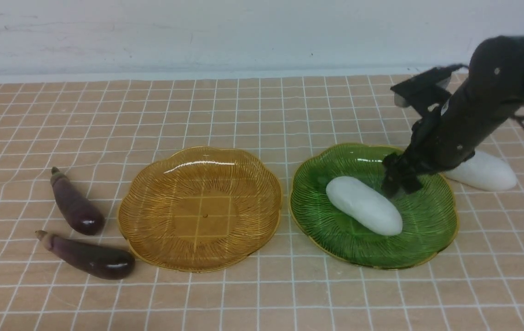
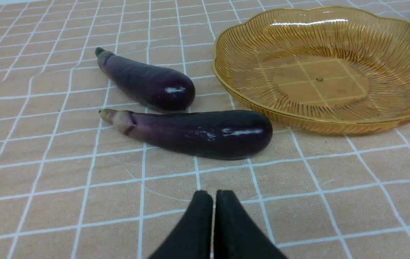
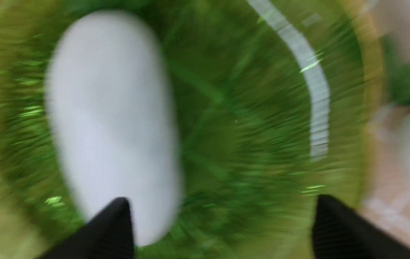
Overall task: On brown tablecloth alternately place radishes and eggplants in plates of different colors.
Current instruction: 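Place the white radish on the plate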
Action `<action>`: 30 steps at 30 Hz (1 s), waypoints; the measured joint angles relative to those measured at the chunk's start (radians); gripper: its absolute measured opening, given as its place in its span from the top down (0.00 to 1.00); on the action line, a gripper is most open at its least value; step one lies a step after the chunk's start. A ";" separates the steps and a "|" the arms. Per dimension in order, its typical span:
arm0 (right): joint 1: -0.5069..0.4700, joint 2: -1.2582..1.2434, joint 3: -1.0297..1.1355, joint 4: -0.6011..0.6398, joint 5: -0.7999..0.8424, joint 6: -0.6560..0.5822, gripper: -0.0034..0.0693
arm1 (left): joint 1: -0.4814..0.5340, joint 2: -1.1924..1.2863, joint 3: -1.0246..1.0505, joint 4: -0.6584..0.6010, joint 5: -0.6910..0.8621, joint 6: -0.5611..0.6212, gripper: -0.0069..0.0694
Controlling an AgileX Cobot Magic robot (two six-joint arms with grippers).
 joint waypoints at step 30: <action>-0.172 0.303 -0.204 -0.336 0.012 -0.023 0.31 | 0.000 0.000 0.000 -0.389 0.002 -0.222 0.91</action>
